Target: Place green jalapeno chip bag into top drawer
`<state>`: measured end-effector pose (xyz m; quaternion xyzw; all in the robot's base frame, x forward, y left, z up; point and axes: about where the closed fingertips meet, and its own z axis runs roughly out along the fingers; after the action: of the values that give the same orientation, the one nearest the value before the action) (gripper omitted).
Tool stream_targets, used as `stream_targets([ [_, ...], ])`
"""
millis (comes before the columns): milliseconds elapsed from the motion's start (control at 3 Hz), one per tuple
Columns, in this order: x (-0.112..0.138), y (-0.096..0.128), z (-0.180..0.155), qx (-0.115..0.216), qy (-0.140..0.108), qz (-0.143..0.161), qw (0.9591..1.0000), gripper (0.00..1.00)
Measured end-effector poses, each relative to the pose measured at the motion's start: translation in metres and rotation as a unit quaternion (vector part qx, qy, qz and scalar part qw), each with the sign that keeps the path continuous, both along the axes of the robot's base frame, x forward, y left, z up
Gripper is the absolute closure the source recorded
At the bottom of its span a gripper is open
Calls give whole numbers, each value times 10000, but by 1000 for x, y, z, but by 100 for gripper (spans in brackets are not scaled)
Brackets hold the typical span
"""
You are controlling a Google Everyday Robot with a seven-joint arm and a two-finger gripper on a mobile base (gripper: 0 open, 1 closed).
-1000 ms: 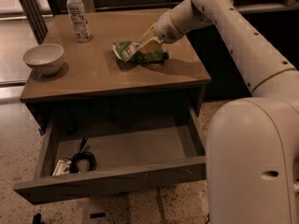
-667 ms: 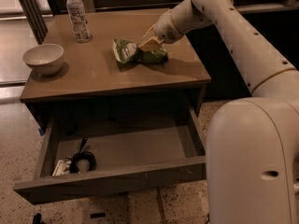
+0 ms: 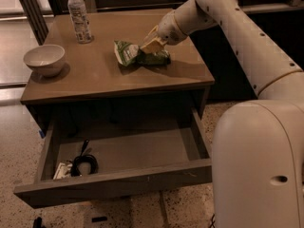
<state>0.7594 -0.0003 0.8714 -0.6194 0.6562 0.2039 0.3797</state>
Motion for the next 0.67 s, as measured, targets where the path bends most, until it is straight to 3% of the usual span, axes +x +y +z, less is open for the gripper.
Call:
stream_targets([
  [333, -27, 0, 7, 153, 72, 254, 9995, 100],
  [667, -69, 0, 18, 334, 132, 528, 9980, 100],
])
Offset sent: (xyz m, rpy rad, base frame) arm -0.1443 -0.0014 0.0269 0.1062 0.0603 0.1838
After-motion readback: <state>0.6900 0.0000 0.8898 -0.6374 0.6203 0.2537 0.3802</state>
